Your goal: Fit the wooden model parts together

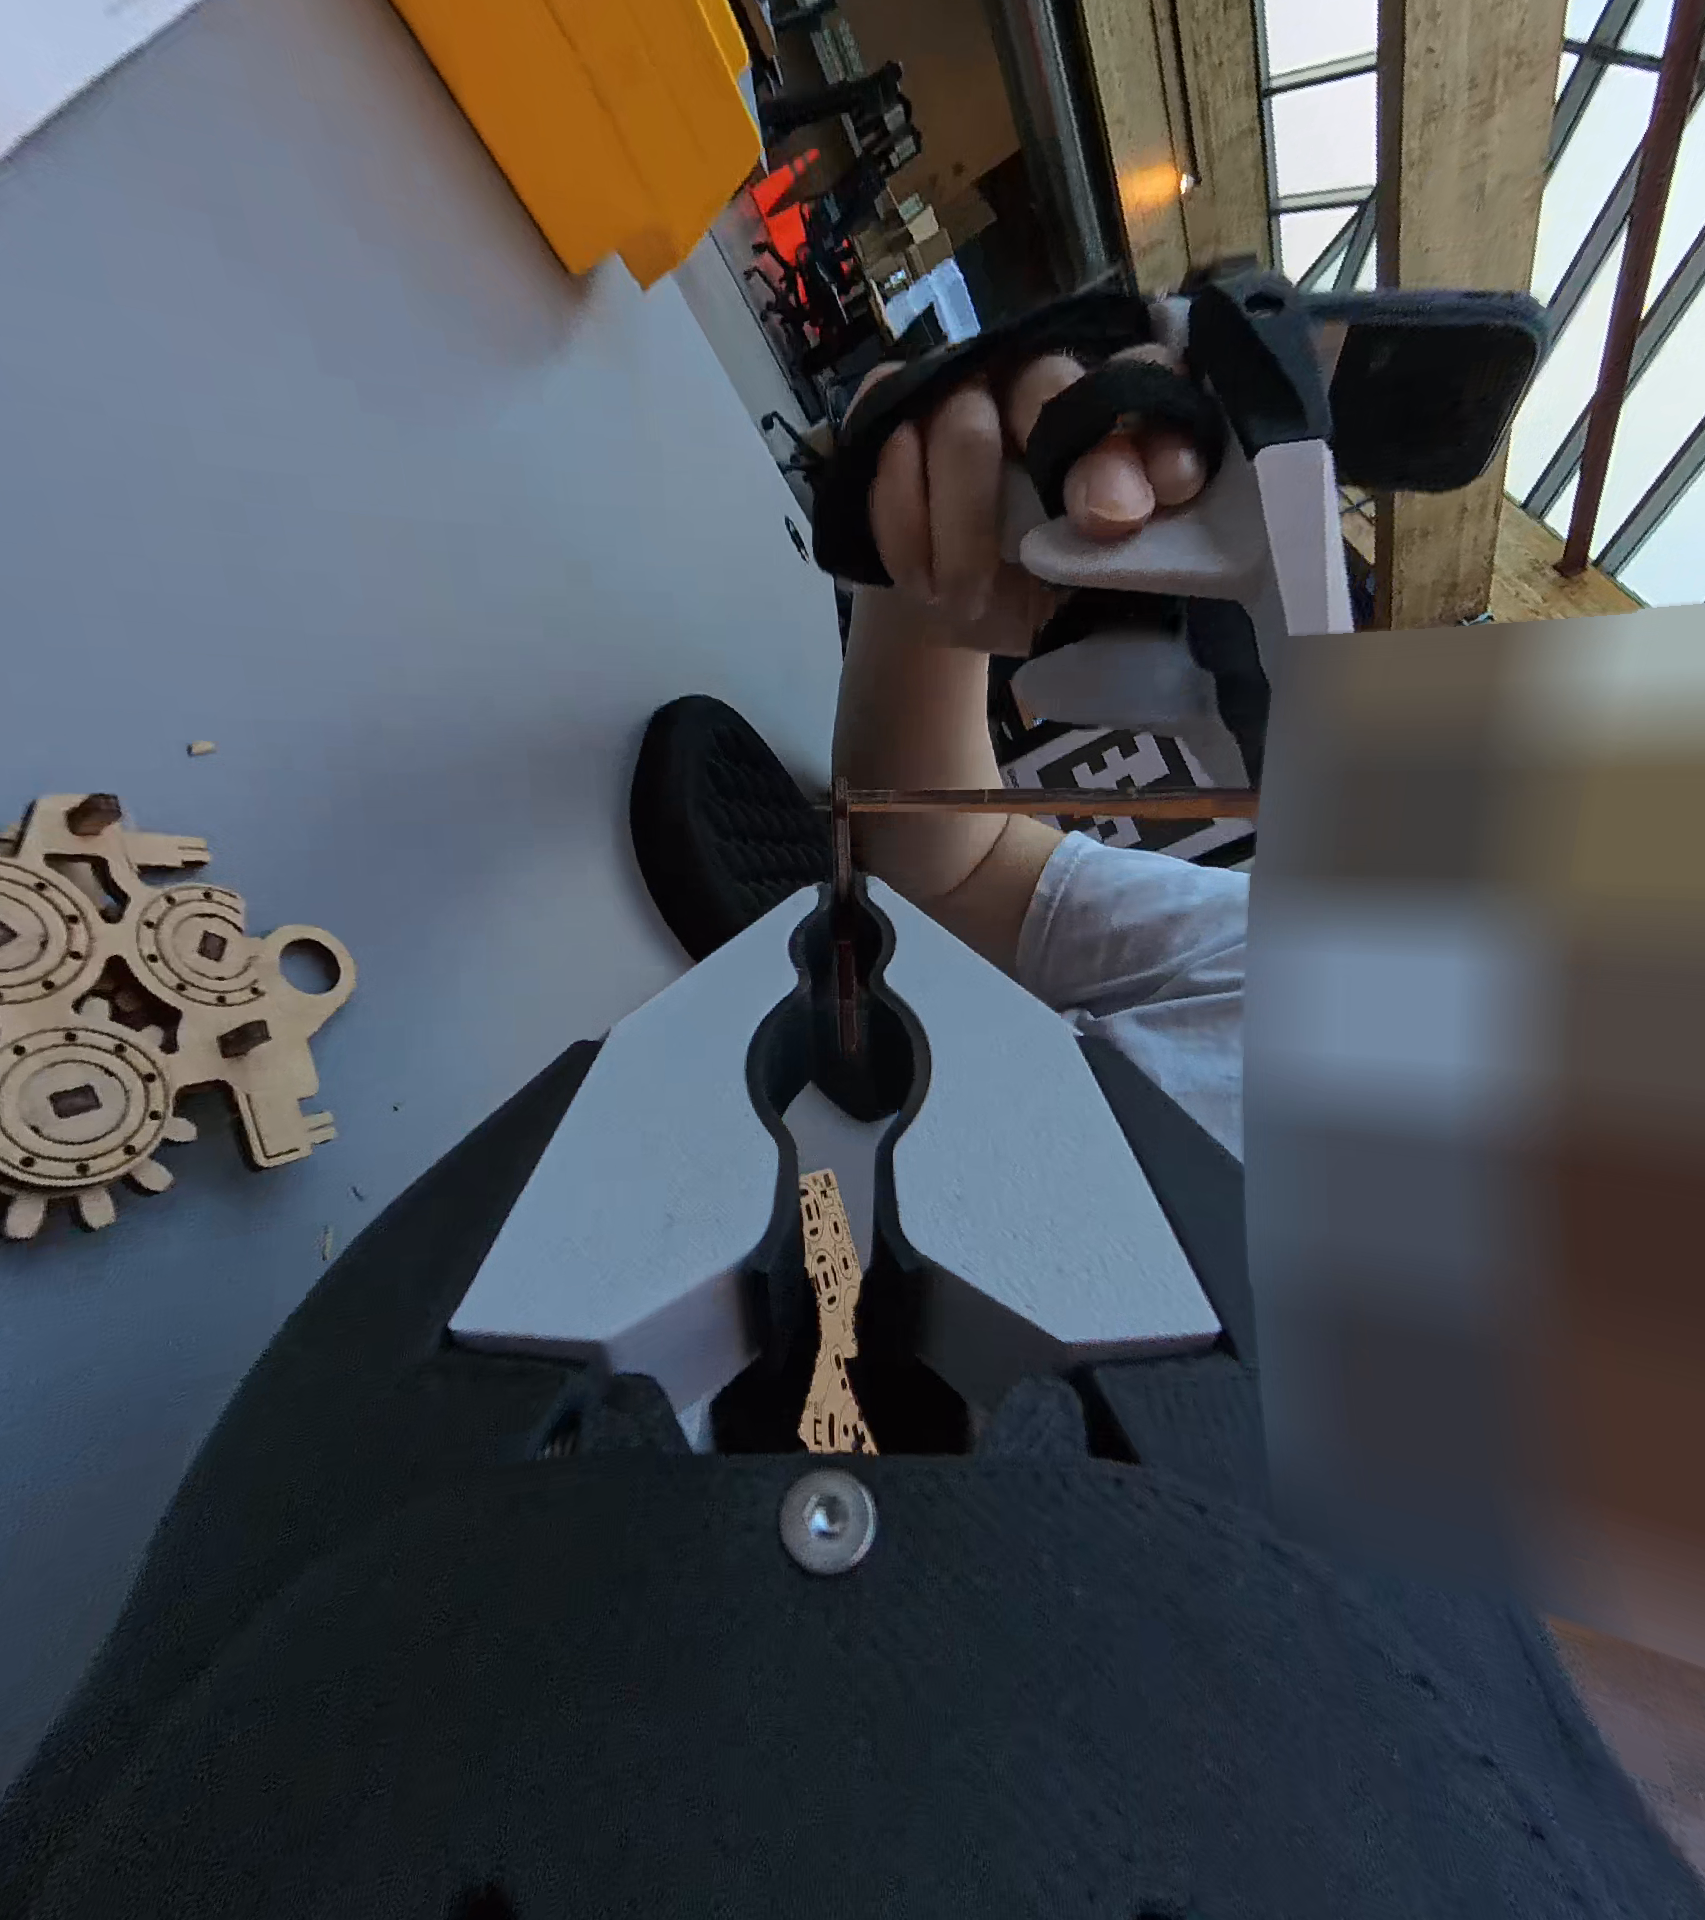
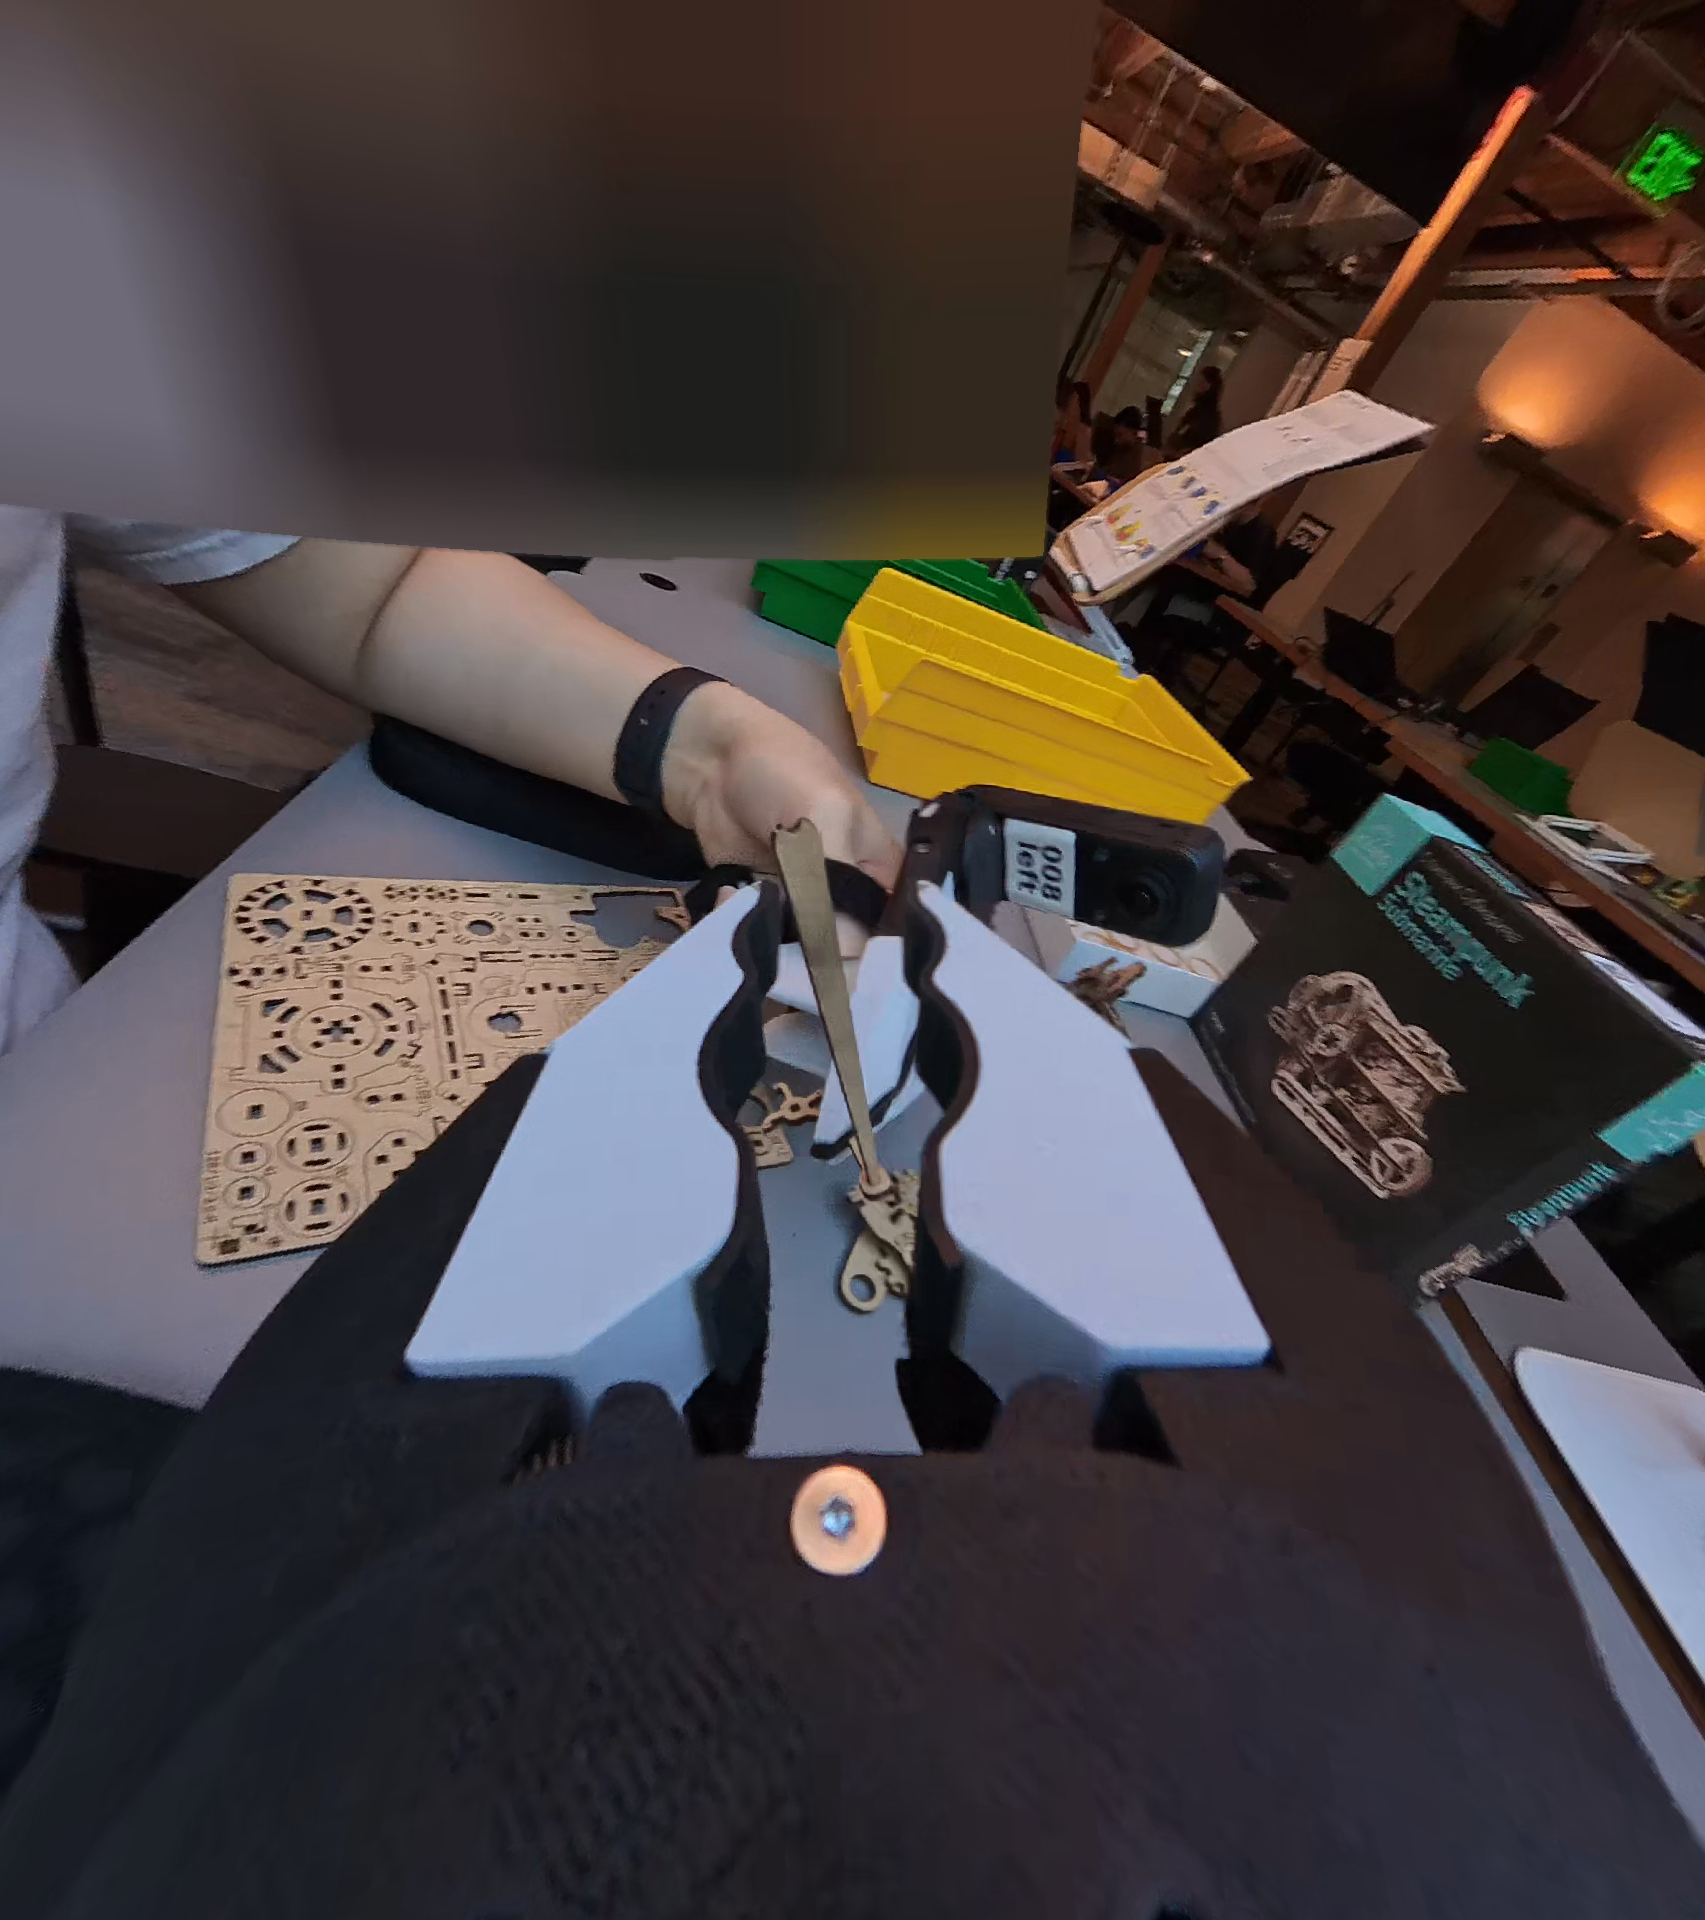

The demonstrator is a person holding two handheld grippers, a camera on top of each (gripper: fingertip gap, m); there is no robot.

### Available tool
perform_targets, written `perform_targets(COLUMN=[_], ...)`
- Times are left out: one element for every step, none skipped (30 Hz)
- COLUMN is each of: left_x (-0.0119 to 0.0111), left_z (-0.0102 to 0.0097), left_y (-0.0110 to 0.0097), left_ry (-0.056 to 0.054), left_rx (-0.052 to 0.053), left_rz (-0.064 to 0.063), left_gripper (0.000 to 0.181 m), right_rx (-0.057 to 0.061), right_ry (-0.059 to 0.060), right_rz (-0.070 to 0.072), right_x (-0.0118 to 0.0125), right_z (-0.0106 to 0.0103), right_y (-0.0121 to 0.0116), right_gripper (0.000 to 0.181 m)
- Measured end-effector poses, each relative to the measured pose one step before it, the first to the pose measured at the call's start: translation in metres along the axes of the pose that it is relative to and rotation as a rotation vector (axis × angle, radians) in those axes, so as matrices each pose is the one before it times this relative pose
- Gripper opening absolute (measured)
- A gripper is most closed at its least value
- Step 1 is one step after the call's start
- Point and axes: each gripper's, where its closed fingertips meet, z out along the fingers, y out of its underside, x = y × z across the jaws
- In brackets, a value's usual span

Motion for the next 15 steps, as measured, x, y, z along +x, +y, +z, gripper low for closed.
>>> perform_targets(left_x=[0.00068, -0.00062, -0.00134, -0.00180, -0.00084, 0.00074, 0.00011, -0.00339, -0.00430, -0.00537, -0.00593, -0.00421, -0.00340, -0.00325, -0.00328], left_z=[-0.00189, -0.00259, -0.00297, -0.00327, -0.00384, -0.00378, -0.00354, -0.00353, -0.00324, -0.00260, -0.00200, -0.00119, -0.00051, 0.00010, 0.00052], left_y=[-0.00514, -0.00543, -0.00491, -0.00528, -0.00707, -0.00735, -0.00657, -0.00523, -0.00446, -0.00266, -0.00148, -0.00125, -0.00080, 0.00062, 0.00149], left_ry=[-0.0150, -0.0286, -0.0358, -0.0394, -0.0357, -0.0243, -0.0294, -0.0524, -0.0576, -0.0671, -0.0729, -0.0640, -0.0605, -0.0589, -0.0572], left_rx=[0.0292, 0.0313, 0.0253, 0.0250, 0.0373, 0.0372, 0.0297, 0.0193, 0.0138, 0.0022, -0.0055, -0.0049, -0.0038, -0.0095, -0.0148], left_rz=[0.0159, 0.0288, 0.0363, 0.0386, 0.0403, 0.0431, 0.0519, 0.0583, 0.0751, 0.0870, 0.0840, 0.0788, 0.0733, 0.0639, 0.0537], left_gripper=[0.000, 0.000, 0.000, 0.000, 0.000, 0.000, 0.000, 0.000, 0.000, 0.000, 0.000, 0.000, 0.000, 0.000, 0.000], right_rx=[-0.0154, -0.0092, -0.0052, 0.0011, 0.0074, -0.0019, -0.0063, -0.0045, -0.0059, 0.0015, 0.0044, 0.0031, 0.0006, -0.0241, -0.0339], right_ry=[0.0534, 0.0191, 0.0163, 0.0218, 0.0357, 0.0501, 0.0161, 0.0140, 0.0408, 0.0015, -0.0030, 0.0094, -0.0392, 0.0158, 0.0376], right_rz=[-0.0027, 0.0051, 0.0167, 0.0242, 0.0487, 0.0749, 0.0879, 0.0986, 0.1134, 0.1188, 0.1237, 0.1177, 0.0701, 0.0412, -0.0199], right_x=[0.00572, 0.00126, 0.00174, 0.00320, 0.00713, 0.01057, 0.00598, 0.00612, 0.01072, 0.00566, 0.00478, 0.00551, -0.00527, -0.00067, -0.00051], right_z=[0.00116, 0.00050, -0.00053, -0.00198, -0.00323, -0.00399, -0.00388, -0.00343, -0.00328, -0.00204, -0.00063, 0.00093, 0.00287, 0.00469, 0.00622], right_y=[0.00285, 0.00205, 0.00124, -0.00009, -0.00166, -0.00053, 0.00015, 0.00108, 0.00311, 0.00252, 0.00239, 0.00165, 0.00183, 0.00557, 0.00699], right_gripper=[0.034, 0.039, 0.045, 0.048, 0.047, 0.047, 0.048, 0.048, 0.048, 0.049, 0.045, 0.045, 0.046, 0.044, 0.045])
